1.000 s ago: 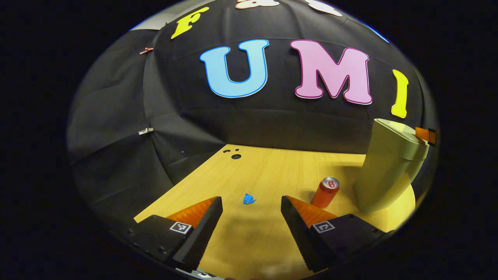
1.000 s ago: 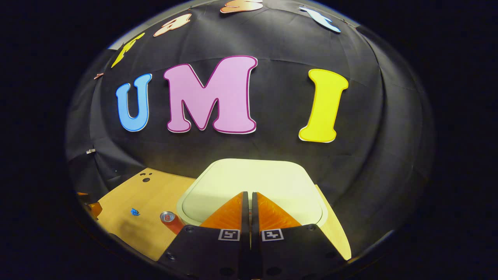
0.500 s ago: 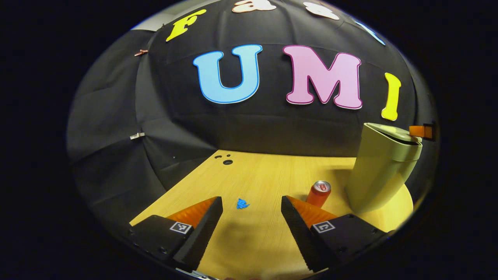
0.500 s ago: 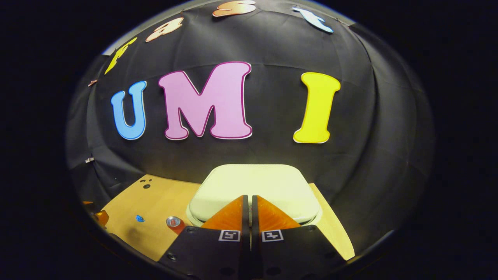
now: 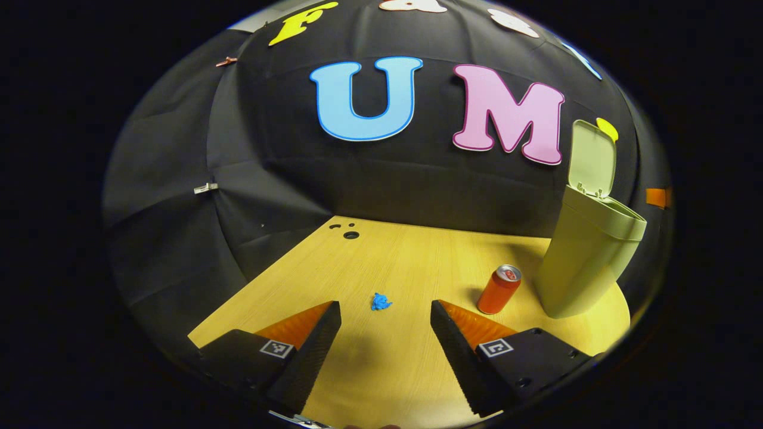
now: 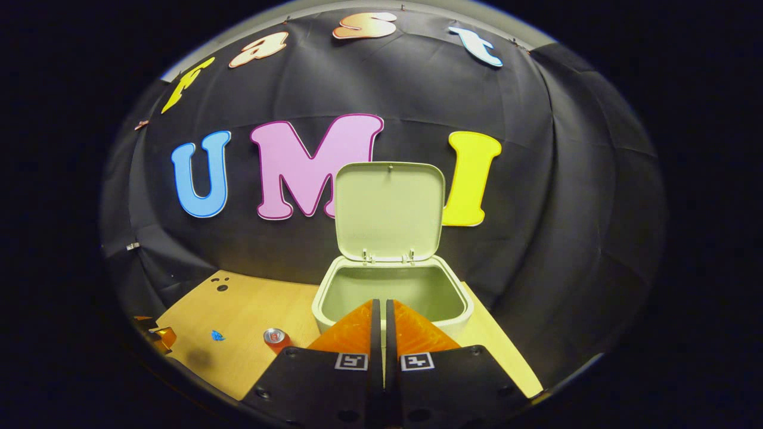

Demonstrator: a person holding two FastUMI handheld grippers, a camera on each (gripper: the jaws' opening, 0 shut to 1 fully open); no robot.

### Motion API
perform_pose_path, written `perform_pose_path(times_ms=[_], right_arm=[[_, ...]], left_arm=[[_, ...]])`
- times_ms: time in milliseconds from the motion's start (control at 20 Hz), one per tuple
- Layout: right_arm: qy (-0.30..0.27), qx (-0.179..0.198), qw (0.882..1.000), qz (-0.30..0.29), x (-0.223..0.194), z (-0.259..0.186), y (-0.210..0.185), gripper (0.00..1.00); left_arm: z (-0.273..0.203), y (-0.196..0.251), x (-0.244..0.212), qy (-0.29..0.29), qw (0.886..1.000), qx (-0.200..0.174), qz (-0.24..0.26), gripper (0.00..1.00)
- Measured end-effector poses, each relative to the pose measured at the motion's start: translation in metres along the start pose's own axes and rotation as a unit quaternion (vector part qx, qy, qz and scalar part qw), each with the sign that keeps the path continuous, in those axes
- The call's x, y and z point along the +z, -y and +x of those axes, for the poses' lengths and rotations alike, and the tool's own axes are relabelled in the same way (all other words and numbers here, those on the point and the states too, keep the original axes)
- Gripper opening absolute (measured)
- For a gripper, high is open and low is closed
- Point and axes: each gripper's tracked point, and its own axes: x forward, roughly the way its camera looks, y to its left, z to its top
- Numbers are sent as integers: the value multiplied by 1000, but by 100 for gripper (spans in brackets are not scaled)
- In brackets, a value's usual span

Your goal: Press the lid of the desktop garbage bin to open it, pick up the crumpled paper on the desktop and throw it into the bin, then pick up the pop can on the desktop and drop it into the bin, and finally close the garbage bin lid.

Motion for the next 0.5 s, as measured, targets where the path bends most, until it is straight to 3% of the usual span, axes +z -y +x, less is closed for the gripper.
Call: perform_pose_path(times_ms=[500], right_arm=[[-35,-15,999,22,-35,-29,-1,5]], left_arm=[[8,-17,-7,2,1000,-11,15,97]])
